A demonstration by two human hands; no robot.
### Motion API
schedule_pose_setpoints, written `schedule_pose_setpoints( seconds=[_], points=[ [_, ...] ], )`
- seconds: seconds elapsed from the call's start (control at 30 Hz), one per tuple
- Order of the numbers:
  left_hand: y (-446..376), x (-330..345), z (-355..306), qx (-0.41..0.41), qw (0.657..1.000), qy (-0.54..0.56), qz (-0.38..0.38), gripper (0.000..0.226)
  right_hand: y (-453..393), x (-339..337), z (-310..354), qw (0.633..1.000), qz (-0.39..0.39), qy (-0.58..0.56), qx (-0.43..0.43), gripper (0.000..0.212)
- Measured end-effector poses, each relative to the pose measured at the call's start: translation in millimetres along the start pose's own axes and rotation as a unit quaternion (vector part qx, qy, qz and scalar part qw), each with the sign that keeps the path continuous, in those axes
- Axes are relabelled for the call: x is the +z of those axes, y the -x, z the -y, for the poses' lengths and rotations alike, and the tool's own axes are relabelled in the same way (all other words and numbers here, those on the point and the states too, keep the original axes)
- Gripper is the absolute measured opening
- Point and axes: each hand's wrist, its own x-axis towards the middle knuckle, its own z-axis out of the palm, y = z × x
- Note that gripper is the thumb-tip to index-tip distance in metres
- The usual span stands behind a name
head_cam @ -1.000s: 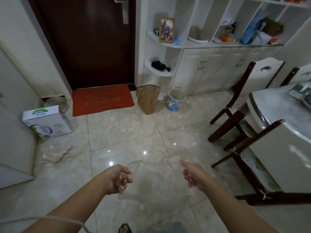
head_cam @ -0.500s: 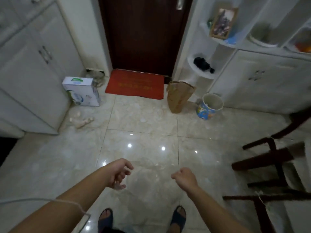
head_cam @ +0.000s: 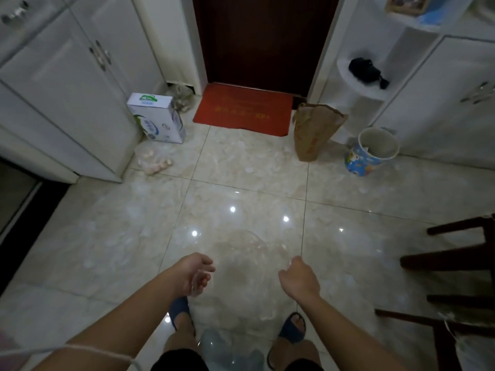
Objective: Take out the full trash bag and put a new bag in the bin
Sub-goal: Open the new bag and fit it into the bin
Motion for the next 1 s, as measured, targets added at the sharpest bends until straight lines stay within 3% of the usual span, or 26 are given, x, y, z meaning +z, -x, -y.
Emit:
schedule_pose_setpoints(
  seconds=[0.27, 0.37, 0.47, 0.7, 1.0],
  points=[
    [-122.8, -8.1, -4.9, -0.009, 0.995, -0.086, -0.042, 0.033, -86.7, 85.1, -31.1, 0.998, -0.011, -0.044, 0.048, 0.021],
    [-157.8, -11.8, -1.1, 0.003, 0.993, -0.103, -0.054, 0.034, -116.9, 115.8, -41.1, 0.997, -0.023, -0.051, 0.053, 0.029],
    [-193.0, -16.5, 6.6, -0.002, 0.994, -0.105, -0.040, 0.035, -143.0, 144.2, -48.7, 0.998, -0.027, -0.040, 0.050, 0.036],
    [-270.0, -14.5, 26.2, 0.002, 0.993, -0.113, 0.018, 0.029, -197.2, 196.5, -67.4, 0.999, -0.036, -0.031, 0.009, 0.027],
    [-326.5, -5.4, 38.8, 0.145, 0.955, -0.254, 0.035, 0.031, -242.0, 227.6, -86.3, 0.994, -0.068, -0.071, -0.051, 0.027]
  ],
)
